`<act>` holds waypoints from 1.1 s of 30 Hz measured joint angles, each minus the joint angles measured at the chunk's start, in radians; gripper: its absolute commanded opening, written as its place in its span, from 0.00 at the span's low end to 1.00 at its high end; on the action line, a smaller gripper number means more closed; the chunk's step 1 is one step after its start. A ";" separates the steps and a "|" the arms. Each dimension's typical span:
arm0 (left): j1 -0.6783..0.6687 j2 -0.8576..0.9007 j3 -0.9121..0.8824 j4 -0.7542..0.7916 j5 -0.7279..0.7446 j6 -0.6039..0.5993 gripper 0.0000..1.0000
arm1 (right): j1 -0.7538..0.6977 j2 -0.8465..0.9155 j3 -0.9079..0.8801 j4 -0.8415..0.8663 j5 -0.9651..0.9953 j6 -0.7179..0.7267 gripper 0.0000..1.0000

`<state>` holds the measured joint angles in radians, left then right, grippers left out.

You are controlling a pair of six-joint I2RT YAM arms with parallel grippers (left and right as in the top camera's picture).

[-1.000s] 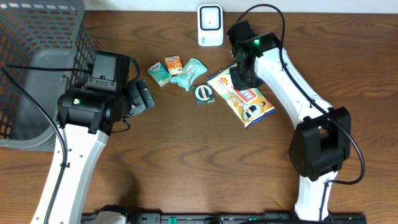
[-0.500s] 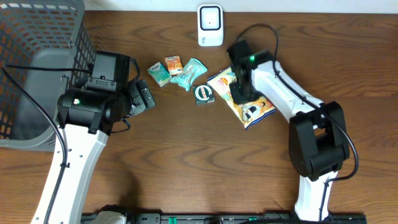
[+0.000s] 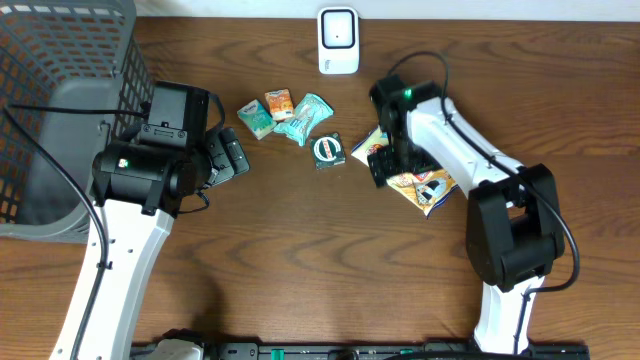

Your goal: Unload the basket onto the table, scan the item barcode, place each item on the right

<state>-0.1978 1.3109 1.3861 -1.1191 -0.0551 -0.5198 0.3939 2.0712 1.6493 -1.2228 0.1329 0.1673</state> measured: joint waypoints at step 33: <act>0.000 0.000 0.000 0.000 0.000 0.000 0.98 | -0.020 0.000 -0.131 0.516 -0.089 0.022 0.69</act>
<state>-0.1978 1.3109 1.3861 -1.1191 -0.0551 -0.5198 0.3737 2.0708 1.5185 -0.7071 0.0437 0.1890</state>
